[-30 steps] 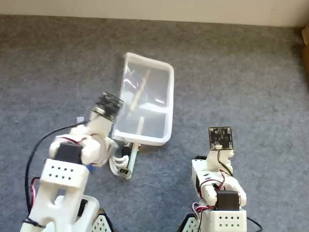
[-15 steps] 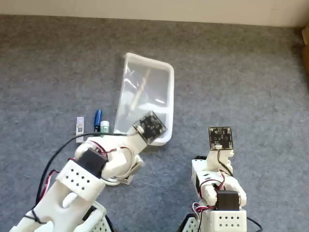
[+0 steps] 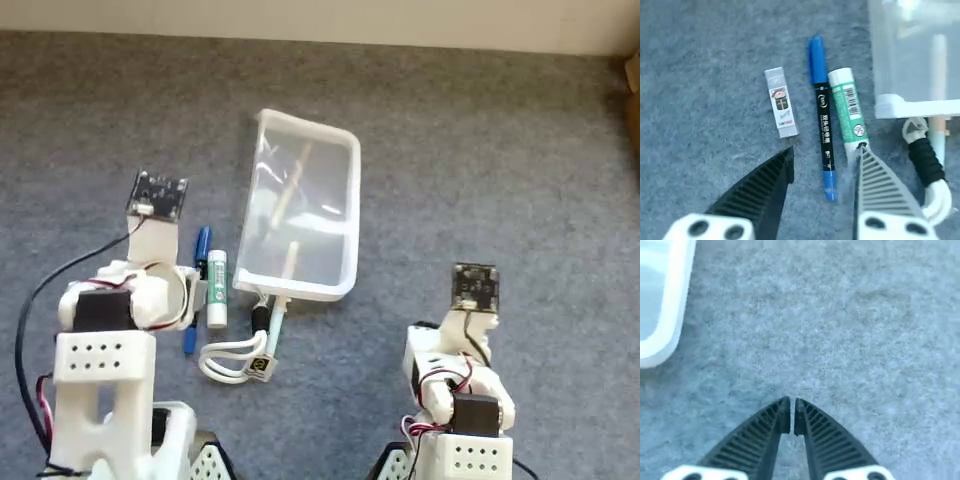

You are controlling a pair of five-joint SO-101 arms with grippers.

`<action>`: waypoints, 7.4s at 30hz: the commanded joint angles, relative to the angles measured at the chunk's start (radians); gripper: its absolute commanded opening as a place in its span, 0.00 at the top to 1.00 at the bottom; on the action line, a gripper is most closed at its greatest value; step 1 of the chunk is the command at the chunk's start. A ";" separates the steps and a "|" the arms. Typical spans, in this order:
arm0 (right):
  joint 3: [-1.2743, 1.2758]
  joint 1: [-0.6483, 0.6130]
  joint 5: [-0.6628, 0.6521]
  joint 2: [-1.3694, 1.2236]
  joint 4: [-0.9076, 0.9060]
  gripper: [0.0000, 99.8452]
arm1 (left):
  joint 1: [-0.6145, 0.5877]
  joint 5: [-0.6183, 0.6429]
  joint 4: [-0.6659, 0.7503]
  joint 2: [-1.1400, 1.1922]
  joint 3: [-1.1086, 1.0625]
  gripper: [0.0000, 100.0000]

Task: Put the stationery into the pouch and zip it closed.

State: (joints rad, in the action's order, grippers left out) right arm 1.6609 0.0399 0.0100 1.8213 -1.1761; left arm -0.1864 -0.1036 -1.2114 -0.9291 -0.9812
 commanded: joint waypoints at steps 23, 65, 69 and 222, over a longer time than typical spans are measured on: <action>-0.634 -0.559 0.002 -0.265 0.035 0.97 | -0.288 0.265 0.419 -0.022 -0.226 0.80; -1.248 -0.960 0.250 -1.673 0.101 0.84 | -0.321 0.265 0.420 -0.021 -0.229 0.80; -1.248 -0.960 0.250 -1.718 0.128 0.84 | -0.321 0.264 0.420 -0.021 -0.229 0.80; -1.007 -0.707 -0.201 -1.620 0.104 0.87 | -0.323 0.259 0.456 -0.021 -0.255 0.80</action>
State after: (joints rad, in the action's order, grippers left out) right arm 0.6590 -0.6813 -0.2002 0.1887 -1.0886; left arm -0.4964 0.1511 -0.7756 -0.9275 -1.2467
